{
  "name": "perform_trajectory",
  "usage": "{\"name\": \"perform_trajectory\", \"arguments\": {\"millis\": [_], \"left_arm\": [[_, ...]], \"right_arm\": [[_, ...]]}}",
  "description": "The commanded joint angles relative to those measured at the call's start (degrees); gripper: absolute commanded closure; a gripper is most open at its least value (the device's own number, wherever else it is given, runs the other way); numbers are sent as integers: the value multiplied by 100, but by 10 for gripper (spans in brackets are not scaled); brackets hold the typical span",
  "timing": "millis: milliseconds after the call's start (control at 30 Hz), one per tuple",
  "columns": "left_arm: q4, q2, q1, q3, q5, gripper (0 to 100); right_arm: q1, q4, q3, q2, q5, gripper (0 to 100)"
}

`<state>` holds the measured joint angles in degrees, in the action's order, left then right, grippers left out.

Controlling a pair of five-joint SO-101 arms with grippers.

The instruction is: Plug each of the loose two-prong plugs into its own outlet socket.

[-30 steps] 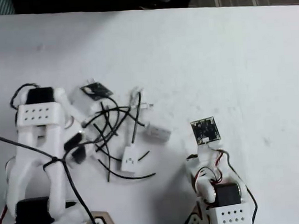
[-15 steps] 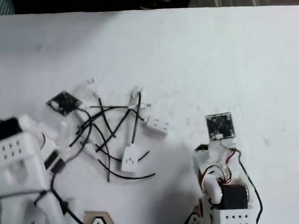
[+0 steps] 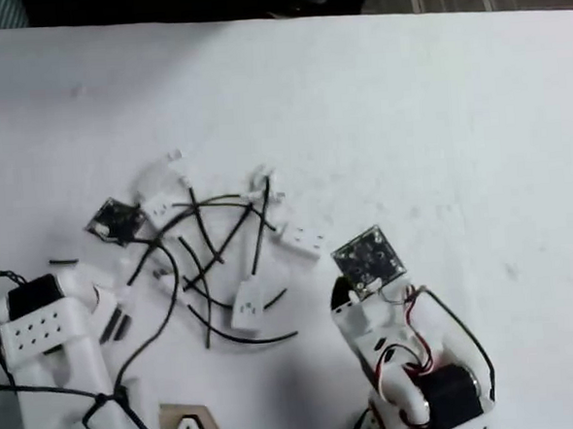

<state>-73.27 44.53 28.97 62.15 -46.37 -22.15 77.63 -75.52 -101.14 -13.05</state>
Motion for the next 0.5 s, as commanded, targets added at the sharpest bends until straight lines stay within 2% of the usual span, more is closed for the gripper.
{"name": "perform_trajectory", "arguments": {"millis": [0,133,267,367,467], "left_arm": [[545,136,48,62,738,978],[993,136,31,229,1301,978],[1327,145,31,431,1451,978],[1327,154,31,396,1459,978],[1301,154,31,167,1468,978]], "right_arm": [[-312,-4,633,813,-26,981],[-558,13,1582,2431,185,981],[-1191,-13,2268,3846,176,980],[-1736,-233,2549,4444,220,980],[-1859,-611,2593,4664,229,981]]}}
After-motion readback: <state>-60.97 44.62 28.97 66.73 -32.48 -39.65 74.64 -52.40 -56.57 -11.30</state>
